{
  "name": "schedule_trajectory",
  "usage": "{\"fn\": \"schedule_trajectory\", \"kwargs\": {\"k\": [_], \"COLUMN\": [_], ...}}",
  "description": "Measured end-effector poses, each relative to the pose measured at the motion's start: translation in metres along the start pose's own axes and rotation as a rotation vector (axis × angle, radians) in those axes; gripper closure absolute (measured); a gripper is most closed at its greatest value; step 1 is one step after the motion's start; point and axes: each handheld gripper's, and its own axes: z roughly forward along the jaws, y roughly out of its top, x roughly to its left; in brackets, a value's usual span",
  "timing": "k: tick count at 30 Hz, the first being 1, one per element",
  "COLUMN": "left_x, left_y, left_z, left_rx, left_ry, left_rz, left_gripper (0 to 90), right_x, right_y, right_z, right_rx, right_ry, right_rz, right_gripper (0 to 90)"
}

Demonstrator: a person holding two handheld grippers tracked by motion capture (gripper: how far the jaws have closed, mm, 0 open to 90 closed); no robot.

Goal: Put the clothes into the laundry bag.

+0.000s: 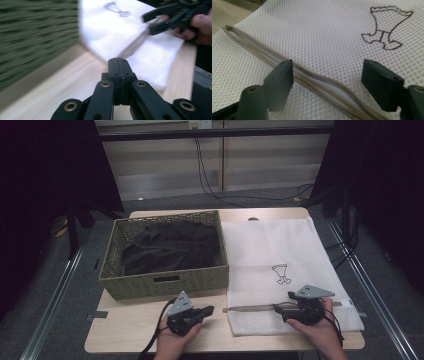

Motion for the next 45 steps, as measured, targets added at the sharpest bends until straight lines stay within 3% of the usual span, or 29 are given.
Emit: {"fn": "schedule_trajectory", "kwargs": {"k": [3, 4, 7, 10, 11, 12, 13, 14, 16, 19, 21, 24, 25, 26, 30, 31, 33, 37, 38, 39, 40, 41, 43, 45], "left_x": [-0.009, -0.018, -0.027, -0.031, -0.034, -0.038, -0.039, -0.041, -0.041, -0.039, -0.038, -0.037, -0.037, -0.035, -0.035, -0.035, -0.035, -0.034, -0.034, -0.034, -0.033, -0.033, -0.032, -0.032], "left_y": [0.003, 0.005, 0.01, 0.011, 0.011, 0.011, 0.012, 0.011, 0.011, 0.012, 0.012, 0.012, 0.012, 0.012, 0.012, 0.012, 0.012, 0.012, 0.012, 0.012, 0.013, 0.013, 0.012, 0.012], "left_z": [0.014, 0.028, 0.044, 0.054, 0.059, 0.063, 0.065, 0.066, 0.066, 0.066, 0.066, 0.066, 0.066, 0.066, 0.067, 0.067, 0.066, 0.066, 0.066, 0.066, 0.066, 0.066, 0.066, 0.066], "left_rx": [0.019, 0.04, 0.073, 0.098, 0.136, 0.19, 0.241, 0.247, 0.251, 0.246, 0.247, 0.248, 0.248, 0.248, 0.24, 0.24, 0.241, 0.242, 0.243, 0.246, 0.251, 0.251, 0.249, 0.248], "left_ry": [-0.032, -0.057, -0.09, -0.105, -0.096, -0.072, -0.061, -0.055, -0.049, -0.04, -0.04, -0.041, -0.041, -0.045, -0.048, -0.048, -0.049, -0.051, -0.051, -0.05, -0.053, -0.053, -0.057, -0.058], "left_rz": [0.022, 0.044, 0.068, 0.073, 0.079, 0.107, 0.123, 0.134, 0.148, 0.125, 0.125, 0.114, 0.114, 0.108, 0.091, 0.091, 0.089, 0.088, 0.088, 0.086, 0.085, 0.085, 0.077, 0.08], "left_gripper": [90.0, 90.0, 90.0, 90.0, 90.0, 90.0, 90.0, 90.0, 90.0, 90.0, 90.0, 90.0, 90.0, 90.0, 90.0, 90.0, 90.0, 90.0, 90.0, 90.0, 90.0, 90.0, 90.0, 90.0], "right_x": [0.001, 0.002, 0.002, 0.002, 0.002, 0.0, -0.001, -0.004, -0.009, -0.015, -0.016, -0.015, -0.015, -0.013, -0.013, -0.013, -0.007, -0.001, 0.002, 0.002, 0.002, 0.001, -0.001, -0.002], "right_y": [0.0, 0.001, 0.002, 0.004, 0.004, 0.006, 0.007, 0.009, 0.016, 0.027, 0.029, 0.019, 0.019, 0.01, 0.001, 0.001, -0.003, -0.001, 0.002, 0.002, 0.004, 0.004, 0.007, 0.01], "right_z": [0.002, 0.005, 0.006, 0.006, 0.006, 0.007, 0.007, 0.006, -0.003, -0.029, -0.035, -0.034, -0.034, -0.032, -0.033, -0.033, -0.029, -0.021, -0.01, -0.01, 0.0, 0.003, 0.006, 0.009], "right_rx": [0.017, 0.045, 0.045, 0.041, 0.041, 0.04, 0.037, 0.026, -0.068, -0.261, -0.286, -0.235, -0.235, -0.184, -0.117, -0.117, -0.06, -0.015, 0.039, 0.039, 0.095, 0.117, 0.134, 0.149], "right_ry": [-0.008, -0.02, -0.034, -0.078, -0.078, -0.063, -0.062, -0.057, -0.039, -0.005, -0.012, -0.037, -0.037, -0.057, -0.037, -0.037, -0.07, -0.115, -0.143, -0.143, -0.186, -0.198, -0.213, -0.281], "right_rz": [-0.004, 0.009, 0.029, 0.037, 0.037, 0.053, 0.062, 0.073, 0.11, 0.145, 0.147, 0.109, 0.109, 0.084, 0.115, 0.115, 0.089, 0.076, 0.076, 0.076, 0.076, 0.092, 0.114, 0.112], "right_gripper": [31.8, 34.1, 42.7, 68.8, 68.8, 83.5, 86.7, 88.3, 89.1, 89.0, 88.6, 72.3, 72.3, 57.0, 28.5, 28.5, 18.0, 16.6, 14.8, 14.8, 14.0, 12.0, 11.0, 10.9]}}
